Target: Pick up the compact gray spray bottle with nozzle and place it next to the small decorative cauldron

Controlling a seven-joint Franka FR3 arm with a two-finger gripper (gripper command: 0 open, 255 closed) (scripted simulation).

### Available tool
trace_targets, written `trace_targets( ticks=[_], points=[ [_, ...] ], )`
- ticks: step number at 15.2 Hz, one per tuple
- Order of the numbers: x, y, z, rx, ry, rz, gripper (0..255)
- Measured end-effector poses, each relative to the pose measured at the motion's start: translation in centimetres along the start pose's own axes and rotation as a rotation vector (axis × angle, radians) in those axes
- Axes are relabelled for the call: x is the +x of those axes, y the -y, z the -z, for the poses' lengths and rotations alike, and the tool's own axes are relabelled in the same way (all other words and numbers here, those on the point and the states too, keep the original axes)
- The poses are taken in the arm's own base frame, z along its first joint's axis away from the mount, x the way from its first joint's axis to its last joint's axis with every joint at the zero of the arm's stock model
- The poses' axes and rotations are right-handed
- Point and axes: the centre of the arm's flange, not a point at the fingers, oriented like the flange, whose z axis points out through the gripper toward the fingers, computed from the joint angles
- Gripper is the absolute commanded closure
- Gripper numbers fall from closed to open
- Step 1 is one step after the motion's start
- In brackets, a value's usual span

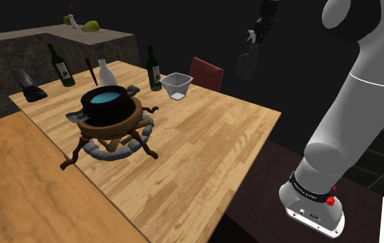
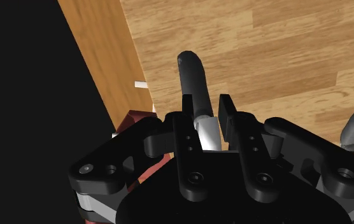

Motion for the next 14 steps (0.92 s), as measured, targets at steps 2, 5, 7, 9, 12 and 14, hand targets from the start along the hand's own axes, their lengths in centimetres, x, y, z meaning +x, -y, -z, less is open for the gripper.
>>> trace_targets(
  ticks=[2,5,7,9,12,14],
  points=[
    [0.2,0.1,1.0,0.0,0.0,0.0,255],
    [0.2,0.2,2.5,0.0,0.0,0.0,255],
    [0.2,0.4,3.5,0.0,0.0,0.0,255],
    [0.3,0.4,4.6,0.0,0.0,0.0,255],
    [0.4,0.4,6.2,0.0,0.0,0.0,255],
    [0.4,0.5,7.3,0.0,0.0,0.0,255]
  ],
)
